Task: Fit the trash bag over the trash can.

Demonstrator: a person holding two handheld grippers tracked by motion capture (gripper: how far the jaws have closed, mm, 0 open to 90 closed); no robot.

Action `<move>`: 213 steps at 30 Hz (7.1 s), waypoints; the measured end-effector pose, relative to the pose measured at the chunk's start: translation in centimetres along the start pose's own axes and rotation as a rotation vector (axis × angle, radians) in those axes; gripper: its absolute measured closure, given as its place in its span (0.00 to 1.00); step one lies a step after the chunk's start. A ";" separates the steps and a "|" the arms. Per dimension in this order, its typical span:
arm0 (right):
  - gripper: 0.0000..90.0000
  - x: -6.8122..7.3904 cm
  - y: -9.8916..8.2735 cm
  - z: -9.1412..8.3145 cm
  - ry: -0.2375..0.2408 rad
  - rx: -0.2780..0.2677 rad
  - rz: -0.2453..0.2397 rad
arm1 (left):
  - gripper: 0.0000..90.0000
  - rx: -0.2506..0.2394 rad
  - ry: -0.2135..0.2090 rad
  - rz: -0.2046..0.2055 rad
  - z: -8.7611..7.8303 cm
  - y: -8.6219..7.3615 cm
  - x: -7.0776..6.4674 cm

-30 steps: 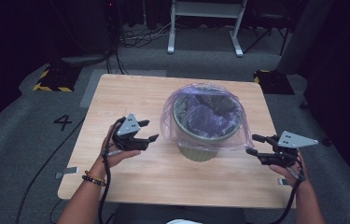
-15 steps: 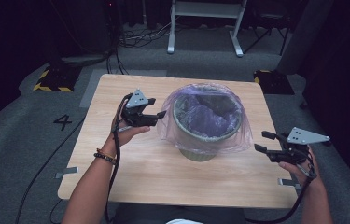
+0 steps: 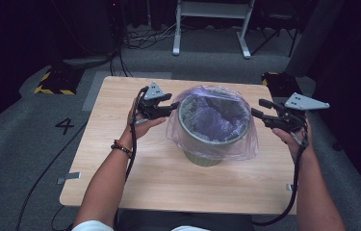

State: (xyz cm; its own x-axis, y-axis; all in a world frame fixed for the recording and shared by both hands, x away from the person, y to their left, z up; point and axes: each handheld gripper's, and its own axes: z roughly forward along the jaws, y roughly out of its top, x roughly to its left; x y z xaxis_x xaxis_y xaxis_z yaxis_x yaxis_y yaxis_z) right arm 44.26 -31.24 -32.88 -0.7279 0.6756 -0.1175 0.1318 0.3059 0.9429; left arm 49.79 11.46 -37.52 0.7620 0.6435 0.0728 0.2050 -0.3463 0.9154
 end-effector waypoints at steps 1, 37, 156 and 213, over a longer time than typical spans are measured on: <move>0.56 -0.1 0.4 0.8 0.033 0.007 -0.005 | 0.58 0.008 0.007 0.005 0.2 0.0 0.0; 1.00 -3.9 -2.1 7.2 -0.060 0.212 0.204 | 1.00 0.127 -0.080 0.074 4.9 -0.4 -1.5; 0.42 -3.0 -7.0 2.7 -0.059 0.130 0.217 | 0.18 0.080 -0.114 -0.003 -8.2 -9.3 -6.2; 0.25 5.2 3.7 4.0 0.030 0.173 -0.010 | 0.16 0.370 -0.084 -0.033 -8.5 -17.1 -7.1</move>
State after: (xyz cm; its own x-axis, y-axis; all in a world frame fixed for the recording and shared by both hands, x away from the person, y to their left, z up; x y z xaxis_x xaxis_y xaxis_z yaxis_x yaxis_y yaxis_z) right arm 43.71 -23.91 -31.23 -0.7489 0.6526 -0.1150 0.2365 0.4254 0.8735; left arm 35.66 18.67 -50.36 0.7958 0.6056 -0.0014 0.4265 -0.5589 0.7111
